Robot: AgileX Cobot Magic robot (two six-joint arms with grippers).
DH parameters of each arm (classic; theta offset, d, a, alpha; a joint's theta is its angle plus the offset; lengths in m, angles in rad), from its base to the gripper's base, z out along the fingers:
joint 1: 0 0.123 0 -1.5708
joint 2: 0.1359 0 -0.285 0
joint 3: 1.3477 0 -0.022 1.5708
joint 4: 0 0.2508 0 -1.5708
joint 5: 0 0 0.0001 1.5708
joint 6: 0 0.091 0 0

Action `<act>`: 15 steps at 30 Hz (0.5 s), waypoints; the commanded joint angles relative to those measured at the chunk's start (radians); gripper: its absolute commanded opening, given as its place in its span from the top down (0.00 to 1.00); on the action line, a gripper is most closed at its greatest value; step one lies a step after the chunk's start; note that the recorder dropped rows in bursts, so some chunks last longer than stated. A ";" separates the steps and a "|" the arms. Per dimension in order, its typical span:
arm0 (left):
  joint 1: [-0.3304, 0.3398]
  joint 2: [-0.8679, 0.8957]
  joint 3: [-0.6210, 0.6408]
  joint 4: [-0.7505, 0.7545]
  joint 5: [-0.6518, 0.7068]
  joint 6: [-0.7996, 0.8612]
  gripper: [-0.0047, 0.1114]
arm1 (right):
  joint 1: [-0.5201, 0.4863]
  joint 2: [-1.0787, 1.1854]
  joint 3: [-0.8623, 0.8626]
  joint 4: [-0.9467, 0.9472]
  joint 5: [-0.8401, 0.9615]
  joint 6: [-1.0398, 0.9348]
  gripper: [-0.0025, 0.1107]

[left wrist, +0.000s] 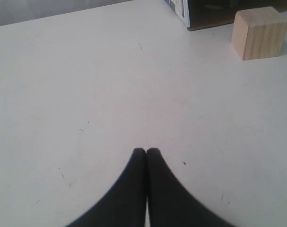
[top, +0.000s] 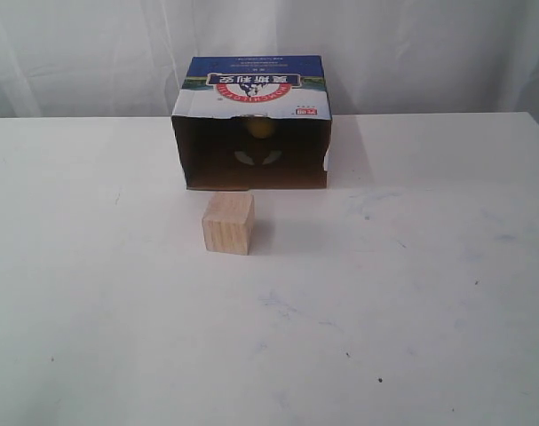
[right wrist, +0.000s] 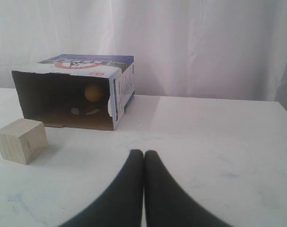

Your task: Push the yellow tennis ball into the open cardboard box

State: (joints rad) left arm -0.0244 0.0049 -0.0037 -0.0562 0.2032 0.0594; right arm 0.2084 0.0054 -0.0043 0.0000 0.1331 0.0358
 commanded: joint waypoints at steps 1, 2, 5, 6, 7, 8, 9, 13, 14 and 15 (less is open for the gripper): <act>0.003 -0.005 0.004 -0.004 -0.001 -0.007 0.96 | -0.008 -0.005 0.004 0.006 0.010 -0.009 0.98; 0.003 -0.005 0.004 -0.004 -0.001 -0.007 0.96 | -0.008 -0.005 0.004 0.006 0.010 -0.009 0.98; 0.003 -0.005 0.004 -0.004 -0.001 -0.007 0.96 | -0.008 -0.005 0.004 0.006 0.013 -0.009 0.98; 0.003 -0.005 0.004 -0.004 -0.001 -0.007 0.96 | -0.008 -0.005 0.004 0.006 0.017 -0.009 0.98; 0.003 -0.005 0.004 -0.004 -0.001 -0.007 0.96 | -0.008 -0.005 0.004 0.006 0.023 -0.009 0.98; 0.003 -0.005 0.004 -0.004 -0.001 -0.007 0.96 | -0.008 -0.005 0.004 0.006 0.024 -0.009 0.98; 0.003 -0.005 0.004 -0.004 -0.001 -0.007 0.96 | -0.008 -0.005 0.004 0.006 0.026 -0.009 0.98; 0.003 -0.005 0.004 -0.004 -0.001 -0.007 0.96 | -0.008 -0.005 0.004 0.006 0.026 -0.007 0.98; 0.003 -0.005 0.004 -0.004 -0.001 -0.007 0.96 | -0.008 -0.005 0.004 0.006 0.026 -0.007 0.98; 0.003 -0.005 0.004 -0.004 -0.001 -0.007 0.96 | -0.008 -0.005 0.004 0.006 0.026 -0.007 0.98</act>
State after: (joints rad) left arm -0.0244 0.0049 -0.0037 -0.0562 0.2032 0.0594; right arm 0.2084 0.0054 -0.0043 0.0000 0.1585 0.0358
